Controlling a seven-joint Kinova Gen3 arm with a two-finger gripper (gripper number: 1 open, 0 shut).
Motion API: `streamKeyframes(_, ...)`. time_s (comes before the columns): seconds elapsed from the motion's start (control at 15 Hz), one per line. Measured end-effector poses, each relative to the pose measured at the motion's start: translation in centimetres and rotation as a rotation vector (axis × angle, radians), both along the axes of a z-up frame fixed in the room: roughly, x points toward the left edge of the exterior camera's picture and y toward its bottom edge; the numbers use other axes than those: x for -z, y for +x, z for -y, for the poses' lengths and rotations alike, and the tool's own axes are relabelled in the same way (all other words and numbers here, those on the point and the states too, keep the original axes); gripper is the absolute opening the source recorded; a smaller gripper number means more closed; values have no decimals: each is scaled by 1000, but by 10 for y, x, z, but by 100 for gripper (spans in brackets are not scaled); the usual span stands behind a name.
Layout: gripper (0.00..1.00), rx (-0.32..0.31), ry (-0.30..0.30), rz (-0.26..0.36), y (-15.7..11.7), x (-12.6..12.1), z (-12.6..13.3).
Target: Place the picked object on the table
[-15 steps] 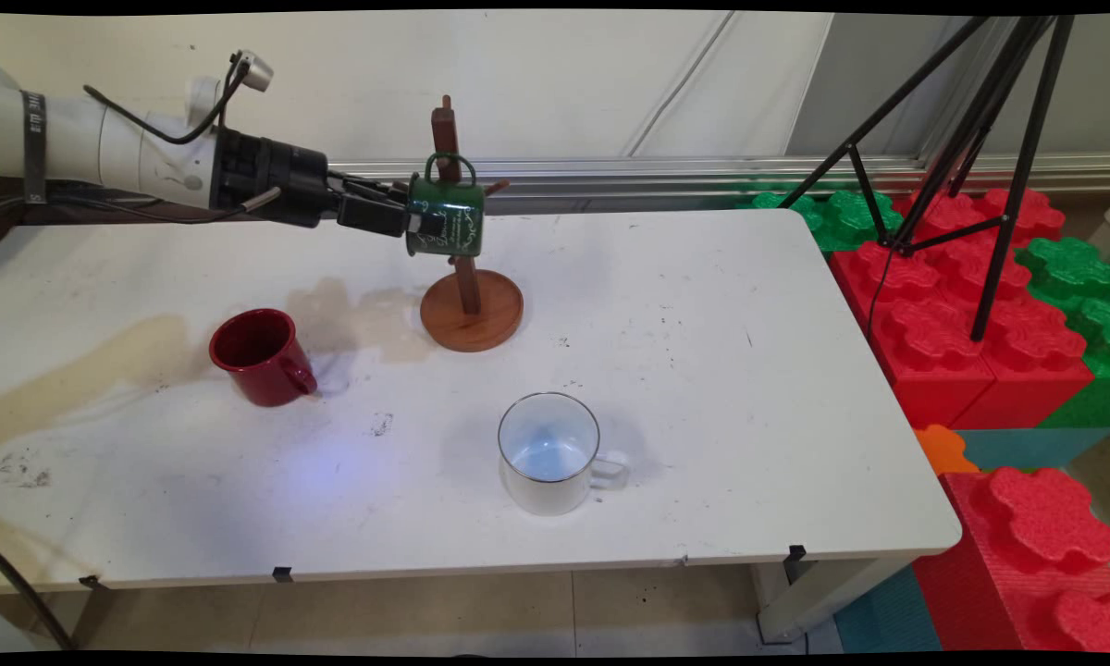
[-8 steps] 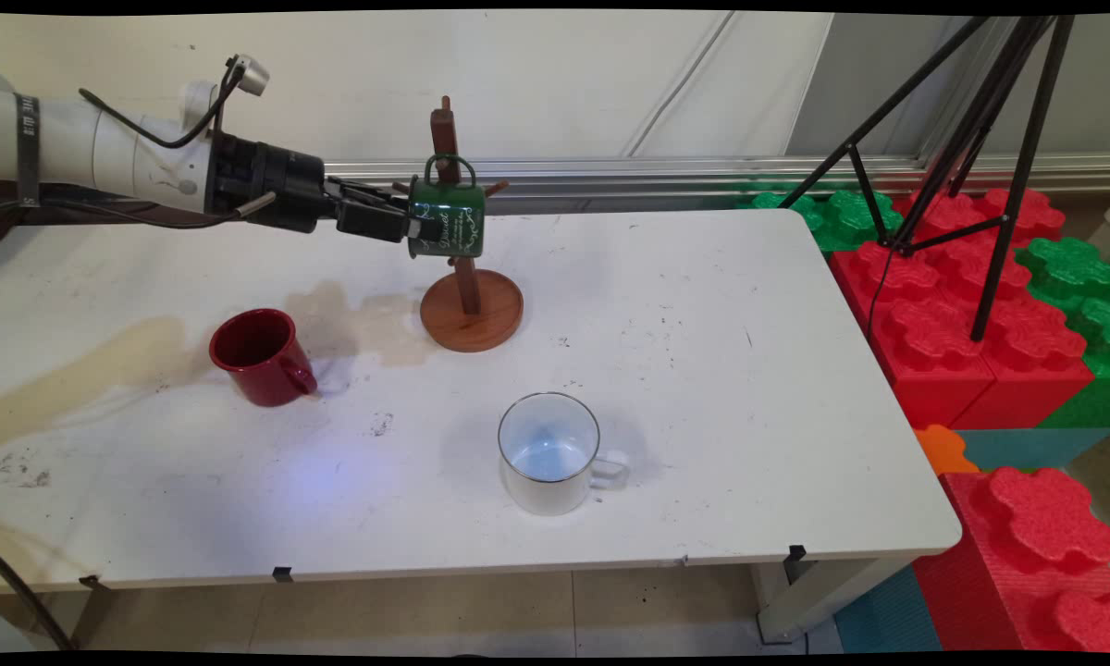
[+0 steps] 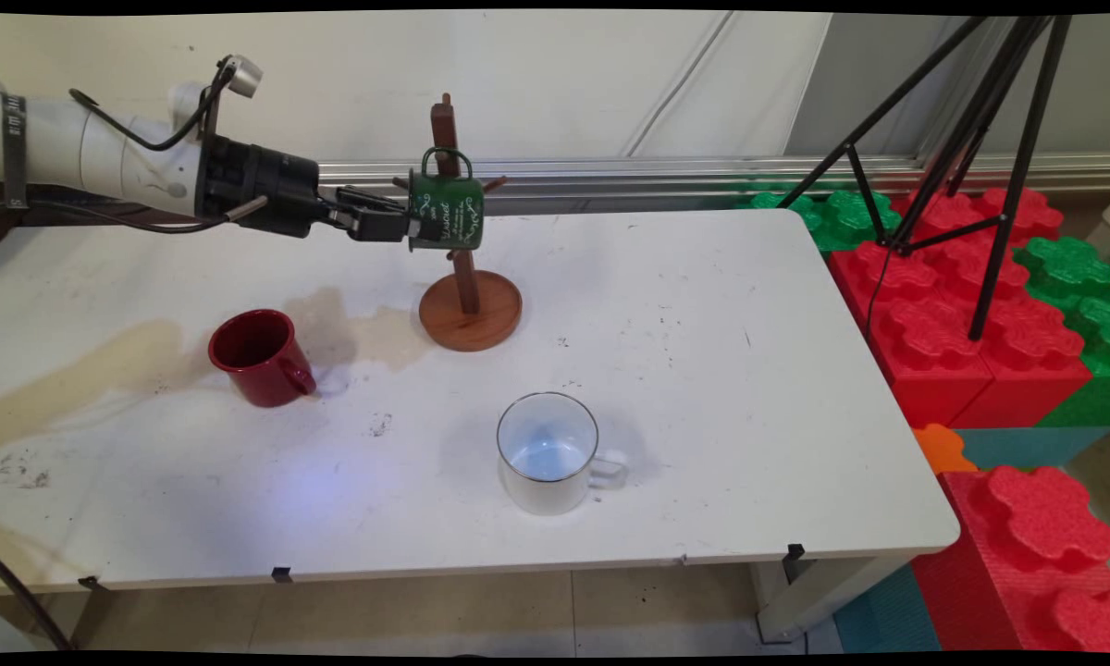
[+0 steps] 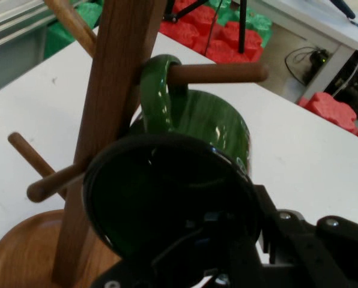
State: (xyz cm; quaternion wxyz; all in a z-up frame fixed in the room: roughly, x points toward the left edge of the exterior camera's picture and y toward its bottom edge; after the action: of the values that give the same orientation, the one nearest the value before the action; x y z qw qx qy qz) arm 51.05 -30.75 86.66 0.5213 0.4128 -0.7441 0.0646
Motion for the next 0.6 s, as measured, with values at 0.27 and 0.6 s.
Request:
streamKeyframes(0.27, 0, 16, 5, -3, -1, 0, -3)
streamKeyframes(0.6, 0, 29, 7, -6, -2, -2, -7)
